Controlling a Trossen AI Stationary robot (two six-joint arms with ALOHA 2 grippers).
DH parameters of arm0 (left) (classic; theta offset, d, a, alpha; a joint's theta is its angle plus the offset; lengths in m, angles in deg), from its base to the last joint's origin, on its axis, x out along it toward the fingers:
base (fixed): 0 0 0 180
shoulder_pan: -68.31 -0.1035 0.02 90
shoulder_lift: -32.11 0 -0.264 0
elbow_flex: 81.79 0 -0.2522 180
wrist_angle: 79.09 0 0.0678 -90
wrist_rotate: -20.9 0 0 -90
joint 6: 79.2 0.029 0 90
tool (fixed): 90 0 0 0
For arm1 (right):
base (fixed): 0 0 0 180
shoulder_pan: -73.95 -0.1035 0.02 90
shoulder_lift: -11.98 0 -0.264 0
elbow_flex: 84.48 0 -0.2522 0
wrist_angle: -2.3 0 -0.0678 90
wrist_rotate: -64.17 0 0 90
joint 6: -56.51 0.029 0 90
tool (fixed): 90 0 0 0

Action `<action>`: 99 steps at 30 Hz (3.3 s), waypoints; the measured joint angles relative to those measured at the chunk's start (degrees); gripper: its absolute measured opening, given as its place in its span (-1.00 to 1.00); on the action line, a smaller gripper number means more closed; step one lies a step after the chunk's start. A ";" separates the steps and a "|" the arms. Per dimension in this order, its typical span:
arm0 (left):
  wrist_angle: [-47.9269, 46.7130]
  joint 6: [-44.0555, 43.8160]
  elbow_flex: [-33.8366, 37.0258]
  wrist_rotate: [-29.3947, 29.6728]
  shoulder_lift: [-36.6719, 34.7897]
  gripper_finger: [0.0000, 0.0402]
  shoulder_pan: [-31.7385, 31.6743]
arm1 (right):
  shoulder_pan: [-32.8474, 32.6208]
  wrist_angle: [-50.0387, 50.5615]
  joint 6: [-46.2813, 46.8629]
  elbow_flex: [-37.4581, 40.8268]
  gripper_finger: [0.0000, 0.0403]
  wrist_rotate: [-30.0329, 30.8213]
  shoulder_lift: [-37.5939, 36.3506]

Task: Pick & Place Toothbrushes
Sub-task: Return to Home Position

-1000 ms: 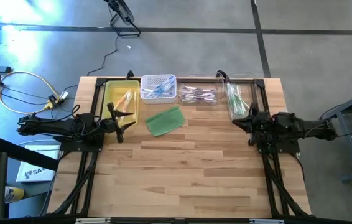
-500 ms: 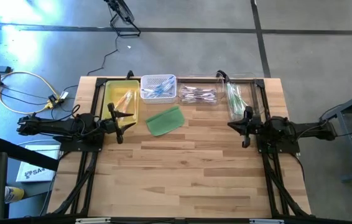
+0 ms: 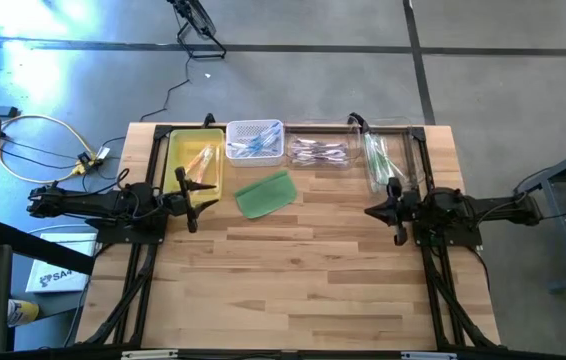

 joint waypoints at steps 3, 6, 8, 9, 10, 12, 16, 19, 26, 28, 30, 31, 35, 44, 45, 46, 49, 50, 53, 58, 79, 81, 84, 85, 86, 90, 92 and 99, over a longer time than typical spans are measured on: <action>-0.22 -0.75 0.00 -1.15 0.00 -0.12 0.00 | 0.02 0.38 0.00 0.02 -0.99 -2.15 0.03; -0.22 -0.80 0.00 -1.38 0.00 -0.12 0.00 | 0.00 0.73 0.50 0.07 -0.99 -4.32 0.24; -0.20 -0.60 0.00 -1.41 0.00 -0.12 0.00 | 0.02 0.71 1.36 0.07 -0.99 -4.18 0.26; -0.22 -0.18 0.00 -1.41 0.00 -0.12 0.00 | 0.02 0.73 1.38 0.07 -0.99 -4.17 0.26; -0.21 0.17 0.00 -1.41 0.00 -0.12 0.00 | 0.02 0.73 1.36 0.07 -0.99 -4.17 0.26; -0.20 0.33 0.00 -1.41 0.00 -0.12 0.00 | 0.01 0.73 1.36 0.07 -0.99 -4.17 0.26; -0.19 0.38 0.00 -2.22 0.00 -0.12 0.00 | 0.02 0.73 1.33 0.08 -0.99 -4.15 0.26; 0.76 1.77 -0.02 -6.41 0.00 -0.12 -0.01 | 0.02 0.73 1.33 0.09 -0.99 -4.13 0.28; 2.50 7.59 -0.02 -11.46 -0.03 -0.12 0.00 | 0.02 0.51 1.33 0.11 -0.99 -4.09 0.28; 2.80 8.89 -0.02 -12.09 -0.10 -0.14 0.00 | 0.02 0.50 1.33 0.11 -0.99 -4.09 0.28; 2.23 9.47 -0.02 -13.81 -0.11 -0.19 -0.01 | 0.02 0.49 1.31 0.11 -0.99 -4.07 0.28; 1.66 9.52 -0.02 -15.05 -0.11 -0.23 -0.02 | 0.02 0.47 1.31 0.11 -0.99 -4.07 0.28; 0.21 7.95 -0.02 -19.09 -0.09 -0.43 0.00 | 0.02 0.47 1.29 0.11 -0.99 -4.04 0.28; 0.06 8.34 1.34 -19.10 -0.10 -0.80 0.00 | 0.00 0.45 1.29 0.11 -0.99 -4.06 0.28; 0.03 8.36 2.00 -19.10 -0.11 -0.83 0.00 | 0.01 0.45 1.29 0.11 -0.99 -4.04 0.28; 0.06 8.44 2.69 -19.09 -0.08 -0.86 0.00 | 0.02 0.45 1.29 0.11 -0.99 -4.05 0.28; 1.51 8.64 4.94 -18.67 0.00 -0.95 0.00 | 0.02 0.45 1.29 0.11 -0.99 -4.07 0.28; 2.11 8.66 5.13 -18.56 -0.11 -0.97 0.00 | 0.00 0.45 1.29 0.11 -0.99 -4.07 0.30; 1.99 8.82 5.16 -18.51 -0.07 -0.99 -0.02 | 0.01 0.36 1.29 0.13 -0.99 -4.07 0.31; 1.45 9.37 5.26 -18.40 -0.10 -0.97 -0.02 | 0.02 0.25 1.27 0.13 -0.99 -4.04 0.31; 0.85 9.53 5.46 -18.41 0.07 -0.97 -0.02 | 0.00 0.21 1.29 0.13 -0.99 -4.04 0.31; 0.85 9.53 5.49 -18.41 0.07 -0.97 -0.02 | 0.02 0.20 1.28 0.13 -0.99 -4.04 0.31; 0.86 9.51 5.49 -18.41 0.07 -0.97 -0.02 | 0.00 0.19 1.29 0.13 -0.99 -4.04 0.31; 0.85 9.51 5.49 -18.41 0.07 -0.97 -0.02 | 0.00 0.19 1.29 0.13 -0.99 -4.04 0.31; 0.85 9.51 5.49 -18.41 0.07 -0.97 -0.02 | 0.00 0.19 1.29 0.13 -0.99 -4.04 0.31; 0.85 9.51 5.49 -18.41 0.07 -0.97 -0.02 | 0.01 0.19 1.29 0.13 -0.99 -4.04 0.31; 0.86 9.51 5.49 -18.41 0.07 -0.97 -0.02 | 0.02 0.19 1.27 0.13 -0.99 -4.04 0.31; 0.85 9.51 5.49 -18.41 0.07 -0.97 -0.02 | 0.01 0.19 1.29 0.13 -0.99 -4.04 0.31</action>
